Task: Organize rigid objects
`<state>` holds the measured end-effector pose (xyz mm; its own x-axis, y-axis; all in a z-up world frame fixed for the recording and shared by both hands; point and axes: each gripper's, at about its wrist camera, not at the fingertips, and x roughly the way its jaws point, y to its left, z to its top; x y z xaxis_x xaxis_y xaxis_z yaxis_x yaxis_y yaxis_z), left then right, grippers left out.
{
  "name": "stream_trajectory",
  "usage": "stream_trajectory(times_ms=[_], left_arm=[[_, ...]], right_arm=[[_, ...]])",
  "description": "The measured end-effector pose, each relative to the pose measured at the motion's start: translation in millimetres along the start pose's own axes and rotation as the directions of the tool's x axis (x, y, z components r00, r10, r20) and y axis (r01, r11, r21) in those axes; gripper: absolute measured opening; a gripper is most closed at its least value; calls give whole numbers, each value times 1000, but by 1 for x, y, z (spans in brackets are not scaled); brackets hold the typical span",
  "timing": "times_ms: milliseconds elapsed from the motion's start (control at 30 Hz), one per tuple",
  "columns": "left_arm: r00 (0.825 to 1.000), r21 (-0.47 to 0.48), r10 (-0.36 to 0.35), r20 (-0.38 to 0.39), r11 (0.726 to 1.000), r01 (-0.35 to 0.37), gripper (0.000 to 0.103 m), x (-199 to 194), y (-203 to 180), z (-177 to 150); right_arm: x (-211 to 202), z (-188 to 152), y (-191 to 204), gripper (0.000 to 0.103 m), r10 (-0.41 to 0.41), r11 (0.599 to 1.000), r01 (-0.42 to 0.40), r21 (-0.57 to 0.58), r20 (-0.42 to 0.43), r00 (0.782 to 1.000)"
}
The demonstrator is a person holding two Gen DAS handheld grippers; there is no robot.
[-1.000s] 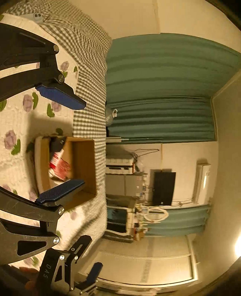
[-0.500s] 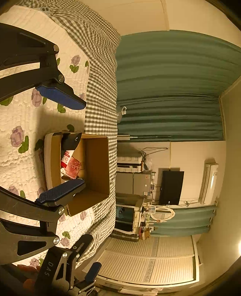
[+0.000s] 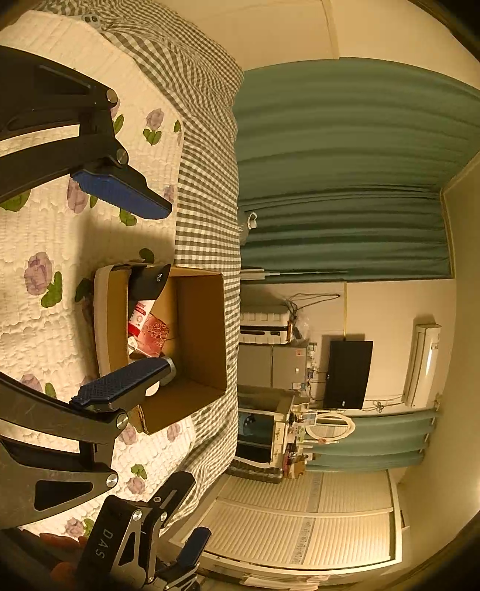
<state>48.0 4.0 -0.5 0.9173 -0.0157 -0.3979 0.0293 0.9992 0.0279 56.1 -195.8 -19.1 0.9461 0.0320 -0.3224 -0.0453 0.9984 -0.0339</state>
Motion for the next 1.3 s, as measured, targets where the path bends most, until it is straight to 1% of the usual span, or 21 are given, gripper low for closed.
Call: stream_trajectory(times_ms=[367,700,1300], left_arm=[[1000,5,-6,-17,1000,6,80,2,1,0],[1000,-9,-1,-14,1000,1,80,3,2,0],[1000,-3,-2,-26,1000,2,80,4,2,-3]], right_arm=[[1,0,-1,103,-9,1000,9,9,-8,1000],[2,0,2,103,-10,1000,10,1,-10,1000],[3,0,1,103,-8,1000,9,9,-24,1000]])
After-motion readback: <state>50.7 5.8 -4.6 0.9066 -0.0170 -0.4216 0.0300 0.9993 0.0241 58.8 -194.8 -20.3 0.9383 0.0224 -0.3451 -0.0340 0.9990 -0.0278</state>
